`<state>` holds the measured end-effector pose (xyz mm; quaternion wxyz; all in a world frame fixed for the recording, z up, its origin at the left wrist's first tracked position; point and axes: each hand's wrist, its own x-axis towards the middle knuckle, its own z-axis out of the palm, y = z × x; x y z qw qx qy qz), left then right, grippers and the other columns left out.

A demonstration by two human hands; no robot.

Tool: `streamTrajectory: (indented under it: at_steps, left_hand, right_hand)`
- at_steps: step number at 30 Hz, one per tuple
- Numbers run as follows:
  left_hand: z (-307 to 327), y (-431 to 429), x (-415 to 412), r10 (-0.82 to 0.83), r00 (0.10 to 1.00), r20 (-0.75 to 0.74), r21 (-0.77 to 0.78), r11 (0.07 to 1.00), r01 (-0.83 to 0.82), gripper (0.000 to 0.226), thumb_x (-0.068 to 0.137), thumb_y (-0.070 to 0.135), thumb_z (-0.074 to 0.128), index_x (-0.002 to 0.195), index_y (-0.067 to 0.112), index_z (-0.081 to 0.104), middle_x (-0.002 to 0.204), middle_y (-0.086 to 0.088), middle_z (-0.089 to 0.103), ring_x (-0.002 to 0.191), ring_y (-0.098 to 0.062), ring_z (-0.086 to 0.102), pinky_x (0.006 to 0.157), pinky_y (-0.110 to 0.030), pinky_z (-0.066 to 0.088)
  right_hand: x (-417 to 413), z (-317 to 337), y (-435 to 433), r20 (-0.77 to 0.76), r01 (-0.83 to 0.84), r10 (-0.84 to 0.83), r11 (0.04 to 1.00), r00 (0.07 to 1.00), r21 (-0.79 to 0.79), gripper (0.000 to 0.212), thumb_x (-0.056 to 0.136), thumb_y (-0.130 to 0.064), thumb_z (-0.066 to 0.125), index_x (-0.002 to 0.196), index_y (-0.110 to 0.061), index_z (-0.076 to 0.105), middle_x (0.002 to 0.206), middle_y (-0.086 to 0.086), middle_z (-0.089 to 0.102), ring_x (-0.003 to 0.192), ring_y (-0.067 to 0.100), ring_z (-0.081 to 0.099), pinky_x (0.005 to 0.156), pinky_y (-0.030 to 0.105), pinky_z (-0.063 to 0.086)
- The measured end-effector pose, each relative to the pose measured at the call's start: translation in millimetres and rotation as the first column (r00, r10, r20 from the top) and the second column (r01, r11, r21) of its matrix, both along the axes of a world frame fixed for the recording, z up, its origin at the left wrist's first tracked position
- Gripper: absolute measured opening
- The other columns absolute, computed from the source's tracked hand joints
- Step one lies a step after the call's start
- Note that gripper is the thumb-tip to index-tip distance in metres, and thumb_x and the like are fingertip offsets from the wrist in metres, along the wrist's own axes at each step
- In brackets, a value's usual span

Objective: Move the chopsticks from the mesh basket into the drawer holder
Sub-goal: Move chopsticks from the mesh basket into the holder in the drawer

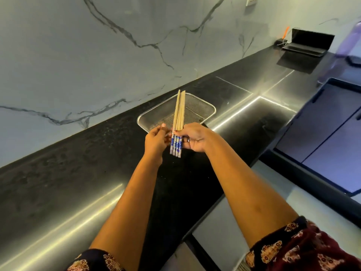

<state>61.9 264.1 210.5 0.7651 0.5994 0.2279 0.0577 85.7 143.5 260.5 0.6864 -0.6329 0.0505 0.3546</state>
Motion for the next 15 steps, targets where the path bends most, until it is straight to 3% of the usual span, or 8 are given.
streamTrajectory:
  at_steps: [2,4,7,9,12,15]
  left_hand:
    - [5,-15,-20,-0.047,0.999,0.002,-0.063,0.997,0.047,0.022,0.098,0.029,0.047,0.091,0.013,0.059,0.084,-0.005,0.063,0.072,-0.014,0.060,0.071,-0.030,0.054]
    - [9,-31,-42,-0.082,0.997,-0.006,-0.112,0.990,0.081,0.026,0.099,0.032,0.044,0.098,0.011,0.058,0.087,-0.006,0.065,0.075,-0.016,0.063,0.064,-0.029,0.054]
    - [7,-56,-73,-0.097,0.995,0.012,-0.251,0.963,0.097,0.030,0.100,0.029,0.042,0.117,0.007,0.055,0.099,-0.008,0.067,0.089,-0.019,0.066,0.080,-0.037,0.055]
    - [4,-75,-95,-0.073,0.997,0.036,-0.360,0.930,0.081,0.020,0.100,0.021,0.042,0.112,0.010,0.053,0.097,-0.006,0.068,0.083,-0.018,0.069,0.079,-0.035,0.054]
    - [-8,-103,-127,-0.034,0.999,0.022,-0.498,0.866,0.040,0.015,0.100,0.016,0.040,0.107,0.012,0.053,0.094,-0.005,0.069,0.079,-0.017,0.072,0.069,-0.031,0.056]
    - [-23,-136,-159,0.015,1.000,-0.022,-0.545,0.838,-0.024,0.017,0.101,0.016,0.038,0.108,0.011,0.053,0.095,-0.006,0.067,0.086,-0.018,0.068,0.072,-0.031,0.054]
  right_hand:
    - [-20,-1,-21,-0.007,-0.135,0.134,0.991,0.991,-0.027,0.030,0.097,0.002,0.045,0.125,0.004,0.051,0.086,0.011,0.062,0.078,0.017,0.063,0.074,0.030,0.057]
    - [-43,-5,-45,-0.004,-0.285,0.285,0.957,0.958,-0.059,0.019,0.097,0.002,0.045,0.110,-0.001,0.059,0.088,0.010,0.065,0.081,0.017,0.065,0.070,0.026,0.059]
    - [-79,-14,-81,-0.028,-0.461,0.462,0.879,0.887,-0.124,0.017,0.096,0.002,0.046,0.100,-0.005,0.061,0.091,0.012,0.067,0.083,0.019,0.068,0.072,0.029,0.059]
    - [-102,-23,-104,-0.041,-0.543,0.545,0.821,0.837,-0.173,0.017,0.095,0.001,0.048,0.102,-0.006,0.061,0.091,0.012,0.068,0.082,0.020,0.070,0.075,0.033,0.059]
    - [-136,-39,-133,-0.075,-0.572,0.569,0.800,0.819,-0.181,0.017,0.095,0.002,0.048,0.103,-0.005,0.062,0.092,0.013,0.068,0.085,0.022,0.069,0.078,0.035,0.058]
    - [-170,-56,-162,-0.094,-0.532,0.524,0.827,0.847,-0.182,0.014,0.094,-0.001,0.053,0.101,-0.005,0.064,0.093,0.013,0.069,0.086,0.022,0.069,0.078,0.033,0.058]
